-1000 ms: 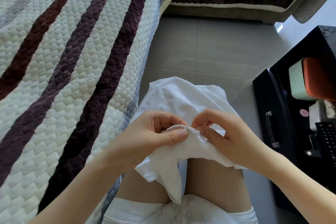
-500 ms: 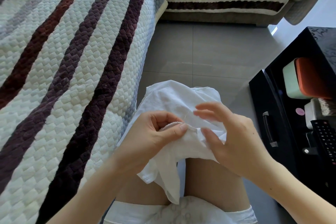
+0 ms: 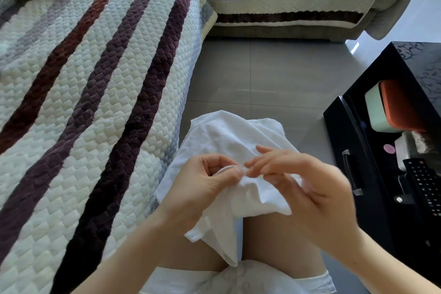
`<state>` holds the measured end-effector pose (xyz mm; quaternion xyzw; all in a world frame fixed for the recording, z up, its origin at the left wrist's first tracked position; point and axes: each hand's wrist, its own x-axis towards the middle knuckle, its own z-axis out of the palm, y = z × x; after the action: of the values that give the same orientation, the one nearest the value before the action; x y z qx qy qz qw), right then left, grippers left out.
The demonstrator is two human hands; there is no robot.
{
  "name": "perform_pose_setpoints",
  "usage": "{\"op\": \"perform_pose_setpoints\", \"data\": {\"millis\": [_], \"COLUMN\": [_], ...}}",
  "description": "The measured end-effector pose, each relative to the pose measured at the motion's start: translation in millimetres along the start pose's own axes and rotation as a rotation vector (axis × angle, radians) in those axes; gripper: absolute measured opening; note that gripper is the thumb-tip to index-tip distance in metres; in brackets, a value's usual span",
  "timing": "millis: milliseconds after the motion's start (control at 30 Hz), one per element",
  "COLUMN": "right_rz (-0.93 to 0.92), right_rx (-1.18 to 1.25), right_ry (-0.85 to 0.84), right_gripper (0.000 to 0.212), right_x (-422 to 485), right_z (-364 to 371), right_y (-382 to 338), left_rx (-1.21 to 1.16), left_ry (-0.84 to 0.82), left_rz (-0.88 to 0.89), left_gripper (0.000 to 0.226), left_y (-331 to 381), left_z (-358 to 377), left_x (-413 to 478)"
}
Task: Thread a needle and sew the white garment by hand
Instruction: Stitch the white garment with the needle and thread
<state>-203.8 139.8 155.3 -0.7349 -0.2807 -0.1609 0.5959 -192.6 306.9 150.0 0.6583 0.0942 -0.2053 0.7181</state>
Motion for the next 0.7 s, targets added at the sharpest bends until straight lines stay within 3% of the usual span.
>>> {"op": "perform_pose_setpoints", "data": {"millis": [167,500,600,700], "right_rz": [0.219,0.308,0.352,0.413], "right_rx": [0.220,0.287,0.316,0.357], "right_ry": [0.079,0.084,0.076,0.081], "right_gripper": [0.016,0.019,0.022,0.028], "right_x": [3,4,3,2], "right_z": [-18,-41,-44,-46], "right_y": [-16,-12,-11,-10], "left_rx": [-0.057,-0.285,-0.482,-0.607], "left_ry": [0.056,0.182,0.100,0.028], "left_rz": [-0.109,-0.362,-0.495,-0.503], "left_gripper": [0.016,0.003,0.036,0.019], "left_y": [-6,-3,1,9], "left_z": [5,15,8,3], "left_x": [1,9,11,11]}}
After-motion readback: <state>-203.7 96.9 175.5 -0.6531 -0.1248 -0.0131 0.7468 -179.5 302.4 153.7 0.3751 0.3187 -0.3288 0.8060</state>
